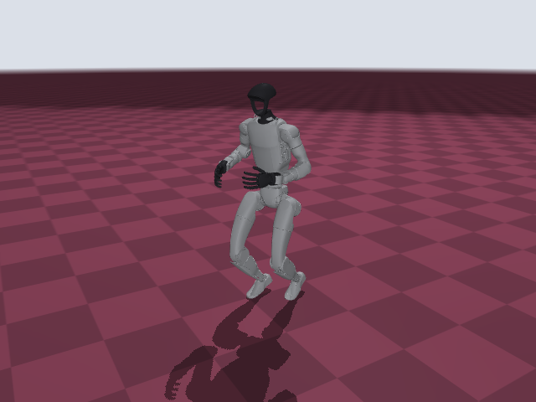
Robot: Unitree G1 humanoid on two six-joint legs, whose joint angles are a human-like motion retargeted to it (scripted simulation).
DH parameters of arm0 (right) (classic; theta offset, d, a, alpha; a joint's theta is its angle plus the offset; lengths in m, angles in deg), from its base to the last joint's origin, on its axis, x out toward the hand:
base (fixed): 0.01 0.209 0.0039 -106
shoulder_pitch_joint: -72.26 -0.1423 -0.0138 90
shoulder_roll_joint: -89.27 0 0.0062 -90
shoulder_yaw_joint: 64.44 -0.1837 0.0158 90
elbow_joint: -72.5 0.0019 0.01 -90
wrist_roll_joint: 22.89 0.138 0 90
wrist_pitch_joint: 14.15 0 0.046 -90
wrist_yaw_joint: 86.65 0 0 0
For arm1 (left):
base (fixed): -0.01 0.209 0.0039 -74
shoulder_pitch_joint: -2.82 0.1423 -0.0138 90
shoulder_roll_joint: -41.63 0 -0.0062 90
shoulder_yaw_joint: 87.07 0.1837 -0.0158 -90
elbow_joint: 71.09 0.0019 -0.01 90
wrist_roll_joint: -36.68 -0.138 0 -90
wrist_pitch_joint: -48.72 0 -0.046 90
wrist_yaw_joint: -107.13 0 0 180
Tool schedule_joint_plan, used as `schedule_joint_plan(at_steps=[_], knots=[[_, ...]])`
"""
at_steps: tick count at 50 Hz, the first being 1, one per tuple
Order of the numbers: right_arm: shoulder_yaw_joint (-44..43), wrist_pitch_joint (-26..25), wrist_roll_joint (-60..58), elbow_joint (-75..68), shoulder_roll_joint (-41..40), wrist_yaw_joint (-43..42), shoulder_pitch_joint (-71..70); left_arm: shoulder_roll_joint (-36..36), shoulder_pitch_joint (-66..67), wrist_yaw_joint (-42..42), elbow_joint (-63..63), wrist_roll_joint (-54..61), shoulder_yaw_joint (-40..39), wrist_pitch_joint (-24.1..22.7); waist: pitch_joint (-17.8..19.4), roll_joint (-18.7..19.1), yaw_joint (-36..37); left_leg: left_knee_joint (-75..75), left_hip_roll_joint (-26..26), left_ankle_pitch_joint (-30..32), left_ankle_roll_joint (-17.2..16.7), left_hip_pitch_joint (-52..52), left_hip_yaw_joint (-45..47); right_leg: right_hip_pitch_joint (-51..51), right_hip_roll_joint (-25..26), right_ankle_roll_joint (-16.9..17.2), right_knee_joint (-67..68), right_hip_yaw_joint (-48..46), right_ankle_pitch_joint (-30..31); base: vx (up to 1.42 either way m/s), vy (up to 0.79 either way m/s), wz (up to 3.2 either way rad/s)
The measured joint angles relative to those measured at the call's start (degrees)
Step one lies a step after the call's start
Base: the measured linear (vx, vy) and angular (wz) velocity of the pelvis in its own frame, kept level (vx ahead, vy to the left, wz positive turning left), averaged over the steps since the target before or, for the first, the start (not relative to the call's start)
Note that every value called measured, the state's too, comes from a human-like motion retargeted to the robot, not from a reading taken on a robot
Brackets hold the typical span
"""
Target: Run
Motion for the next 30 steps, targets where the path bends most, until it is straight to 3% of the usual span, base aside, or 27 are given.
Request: schedule_joint_plan(at_steps=[5,7,10,13,15,18,20,25,26,28,30], knots=[[-4.3,-1.0,-9.2,-3.4,3.4,-7.9,-15.4,2.4,4.0,2.9,6.6,3.4,0.5,3.9,3.4,1.7,5.8,24.1,8.7,-4.3,5.3,-5.7,1.8,4.0,4.0,-6.4,2.5,-0.6,-12.5,0.08,-0.03,-0.46],[-4.5,-0.7,-9.9,-2.7,5.2,-9.8,-22.9,2.4,6.5,4.2,6.7,2.9,-0.4,4.6,3.8,1.8,8.8,26.9,10.7,-5.5,6.8,-8.9,2.0,5.2,5.4,-6.7,0.3,0.0,-12.9,0.14,0.0,-0.65],[-3.4,0.9,-6.6,1.6,6.2,-9.5,-28.2,1.4,11.6,6.1,3.4,2.5,-2.1,4.6,2.4,0.9,12.7,21.5,10.3,-4.2,5.6,-12.1,2.4,7.8,6.3,-4.2,-6.7,1.4,-7.7,0.18,0.04,-0.51],[-1.4,2.2,-2.5,6.1,5.3,-6.6,-26.4,0.8,15.8,7.4,0.1,3.0,-2.7,4.1,0.2,-0.1,14.8,11.0,7.9,-0.1,2.4,-12.2,2.9,9.8,4.8,1.2,-11.2,0.9,6.8,0.17,0.08,-0.31],[-0.4,2.8,-0.9,7.8,4.3,-5.0,-24.1,1.0,16.8,7.6,-1.7,3.6,-2.6,3.9,-0.7,-0.6,14.9,4.9,5.6,2.1,0.6,-11.3,2.9,10.0,3.8,3.6,-10.9,0.9,12.3,0.13,0.09,-0.07],[-0.1,2.8,-0.6,8.0,3.0,-3.3,-19.8,1.9,15.1,6.6,-4.0,4.4,-2.2,4.0,-0.4,-1.6,13.0,-0.8,1.4,2.7,-0.1,-8.5,2.7,10.3,1.5,4.4,-5.3,0.6,14.3,0.1,0.09,0.14],[-0.3,1.9,-1.5,6.9,2.1,-1.7,-16.3,2.5,12.8,6.0,-5.8,4.2,-2.5,3.7,0.1,-2.0,11.0,-1.2,-1.0,-0.2,1.0,-6.7,2.1,9.9,0.3,4.2,1.2,0.7,13.8,0.08,0.09,0.14],[-2.4,-2.6,-7.6,-0.8,-0.4,4.6,-5.0,-0.6,-1.3,0.8,-9.9,-4.1,-7.0,2.3,3.5,-3.2,4.4,1.0,-6.5,-18.3,9.2,-2.0,-0.8,3.5,-2.7,5.3,25.1,1.8,10.9,0.09,0.08,-0.01],[-3.0,-3.2,-7.7,-2.0,-1.0,6.0,-2.9,-2.1,-5.2,-0.8,-9.9,-5.6,-7.6,2.3,3.9,-3.2,3.1,-0.5,-6.9,-19.2,10.0,-1.0,-1.3,1.1,-2.4,5.5,27.4,1.9,11.0,0.1,0.08,0.02],[-4.1,-3.6,-6.4,-2.3,-1.9,8.1,1.3,-4.4,-10.7,-2.5,-9.2,-6.7,-8.0,1.9,3.8,-2.6,0.5,-5.4,-7.3,-18.2,9.9,1.2,-2.5,-3.3,-2.1,5.4,28.2,1.7,11.4,0.11,0.06,0.11],[-4.5,-3.8,-3.1,0.0,-2.3,9.8,4.9,-5.0,-11.5,-1.8,-7.8,-5.4,-6.7,0.9,2.5,-1.8,-2.0,-11.6,-7.1,-10.8,6.7,3.8,-3.4,-5.8,-1.7,5.4,22.7,1.1,12.4,0.12,0.03,0.29]])
